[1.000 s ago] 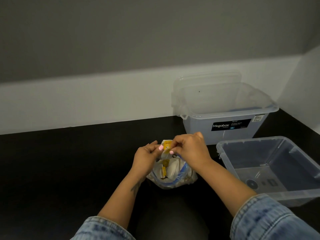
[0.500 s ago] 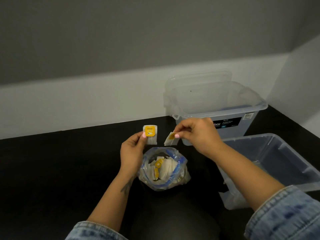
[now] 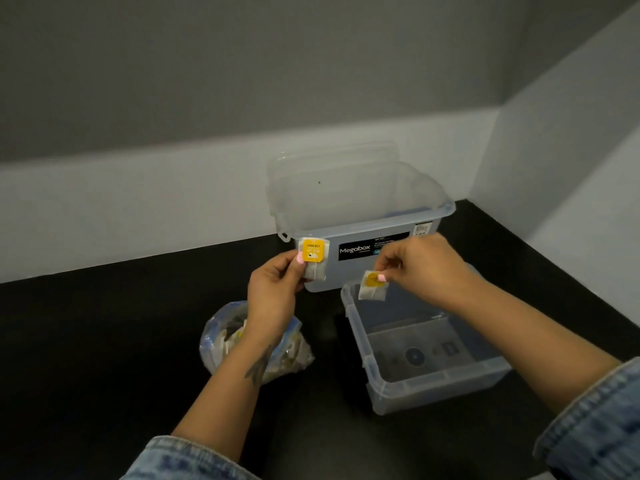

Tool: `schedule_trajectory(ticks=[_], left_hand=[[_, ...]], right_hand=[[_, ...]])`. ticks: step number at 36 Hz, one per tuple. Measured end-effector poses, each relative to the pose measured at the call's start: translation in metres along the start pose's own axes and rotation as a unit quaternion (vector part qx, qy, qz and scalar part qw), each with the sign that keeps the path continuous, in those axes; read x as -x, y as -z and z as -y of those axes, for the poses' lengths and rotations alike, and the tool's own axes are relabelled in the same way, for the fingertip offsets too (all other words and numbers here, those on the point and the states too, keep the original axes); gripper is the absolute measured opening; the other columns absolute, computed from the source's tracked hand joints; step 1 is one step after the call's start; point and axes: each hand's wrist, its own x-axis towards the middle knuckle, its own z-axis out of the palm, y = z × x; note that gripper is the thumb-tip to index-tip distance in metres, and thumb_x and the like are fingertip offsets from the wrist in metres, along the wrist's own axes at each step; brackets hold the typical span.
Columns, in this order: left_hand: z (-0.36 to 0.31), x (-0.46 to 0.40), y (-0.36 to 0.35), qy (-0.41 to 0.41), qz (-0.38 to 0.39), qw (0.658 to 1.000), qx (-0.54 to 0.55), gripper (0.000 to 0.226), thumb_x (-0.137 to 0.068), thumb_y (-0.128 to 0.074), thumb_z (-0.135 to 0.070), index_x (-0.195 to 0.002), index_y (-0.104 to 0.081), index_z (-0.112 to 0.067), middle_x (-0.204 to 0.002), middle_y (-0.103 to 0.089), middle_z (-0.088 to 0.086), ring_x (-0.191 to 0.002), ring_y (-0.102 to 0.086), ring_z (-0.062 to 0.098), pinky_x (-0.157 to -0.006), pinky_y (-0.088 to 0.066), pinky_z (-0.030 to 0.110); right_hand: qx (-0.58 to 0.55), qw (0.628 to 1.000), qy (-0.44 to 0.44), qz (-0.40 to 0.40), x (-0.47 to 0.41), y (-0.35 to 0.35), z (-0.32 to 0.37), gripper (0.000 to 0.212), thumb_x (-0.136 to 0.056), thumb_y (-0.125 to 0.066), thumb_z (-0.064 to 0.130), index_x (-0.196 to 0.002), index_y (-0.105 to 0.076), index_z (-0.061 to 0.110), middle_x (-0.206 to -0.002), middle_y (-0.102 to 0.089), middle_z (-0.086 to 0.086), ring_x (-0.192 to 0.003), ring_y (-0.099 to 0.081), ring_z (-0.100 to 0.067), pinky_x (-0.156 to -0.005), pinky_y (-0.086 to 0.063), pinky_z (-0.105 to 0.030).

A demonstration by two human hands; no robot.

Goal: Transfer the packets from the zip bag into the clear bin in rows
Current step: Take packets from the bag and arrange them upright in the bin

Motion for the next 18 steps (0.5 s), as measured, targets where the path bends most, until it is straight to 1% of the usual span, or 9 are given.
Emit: schedule_trajectory(ticks=[2,4,5,6,8,12,15,18], left_hand=[[0.002,0.002,-0.01,-0.003,0.001,1.0,-0.004,0.018,-0.093,-0.053,-0.013,-0.106,-0.066,-0.018,-0.087,-0.068,-0.011,-0.073,-0.063,-0.008,-0.066,-0.052,0.011],[0.004,0.005,-0.019,-0.004,0.001,1.0,-0.003,0.018,-0.094,-0.053,-0.012,-0.105,-0.066,-0.016,-0.087,-0.068,-0.01,-0.075,-0.064,-0.006,-0.066,-0.052,0.012],[0.006,0.007,-0.022,-0.003,0.001,1.0,-0.003,0.017,-0.093,-0.053,-0.012,-0.103,-0.067,-0.018,-0.087,-0.069,-0.01,-0.076,-0.065,-0.005,-0.067,-0.051,0.012],[0.008,0.008,-0.026,-0.002,0.0,1.0,-0.005,0.017,-0.093,-0.054,-0.013,-0.099,-0.067,-0.022,-0.088,-0.069,-0.01,-0.077,-0.065,-0.004,-0.068,-0.052,0.013],[0.011,0.012,-0.031,0.002,-0.004,1.0,-0.009,0.018,-0.093,-0.054,-0.015,-0.095,-0.067,-0.028,-0.088,-0.07,-0.012,-0.08,-0.065,-0.002,-0.069,-0.052,0.015],[0.014,0.019,-0.037,0.018,-0.018,1.0,0.009,0.017,-0.092,-0.055,-0.015,-0.097,-0.067,-0.026,-0.09,-0.071,-0.01,-0.083,-0.066,0.0,-0.071,-0.052,0.014],[0.018,0.024,-0.041,0.018,-0.035,0.999,-0.006,0.017,-0.092,-0.055,-0.017,-0.097,-0.067,-0.027,-0.088,-0.071,-0.011,-0.083,-0.066,0.0,-0.071,-0.052,0.014],[0.021,0.028,-0.043,0.024,-0.047,0.999,-0.012,0.018,-0.093,-0.055,-0.018,-0.094,-0.068,-0.029,-0.085,-0.072,-0.012,-0.083,-0.066,0.0,-0.07,-0.052,0.014]], right_hand=[[0.029,0.999,0.01,0.034,0.002,-0.007,-0.009,0.014,-0.09,-0.062,0.028,-0.101,-0.071,0.028,-0.094,-0.071,0.01,-0.09,-0.063,-0.009,-0.097,-0.044,-0.034],[0.05,0.996,0.02,0.066,0.004,-0.017,-0.016,0.018,-0.092,-0.058,0.027,-0.106,-0.07,0.029,-0.1,-0.071,0.008,-0.091,-0.064,-0.011,-0.086,-0.048,-0.027],[0.053,0.995,0.024,0.082,0.004,-0.023,-0.019,0.019,-0.093,-0.057,0.026,-0.107,-0.07,0.029,-0.101,-0.071,0.006,-0.091,-0.064,-0.012,-0.08,-0.049,-0.025],[0.053,0.993,0.029,0.097,0.004,-0.028,-0.022,0.019,-0.092,-0.057,0.025,-0.107,-0.07,0.028,-0.102,-0.071,0.004,-0.091,-0.064,-0.013,-0.079,-0.05,-0.027],[0.062,0.989,0.05,0.124,0.003,-0.039,-0.026,0.02,-0.093,-0.056,0.025,-0.109,-0.069,0.025,-0.104,-0.07,0.001,-0.093,-0.064,-0.016,-0.082,-0.052,-0.031],[0.103,0.979,0.087,0.151,0.0,-0.061,-0.031,0.022,-0.093,-0.055,0.022,-0.112,-0.067,0.022,-0.108,-0.068,-0.004,-0.099,-0.062,-0.021,-0.087,-0.05,-0.035],[0.145,0.97,0.111,0.163,-0.005,-0.076,-0.035,0.021,-0.092,-0.052,0.017,-0.108,-0.066,0.019,-0.103,-0.067,-0.009,-0.096,-0.062,-0.028,-0.081,-0.049,-0.036],[0.174,0.961,0.141,0.16,-0.008,-0.086,-0.038,0.022,-0.09,-0.05,0.01,-0.107,-0.062,0.015,-0.102,-0.066,-0.01,-0.094,-0.062,-0.03,-0.076,-0.046,-0.036]])
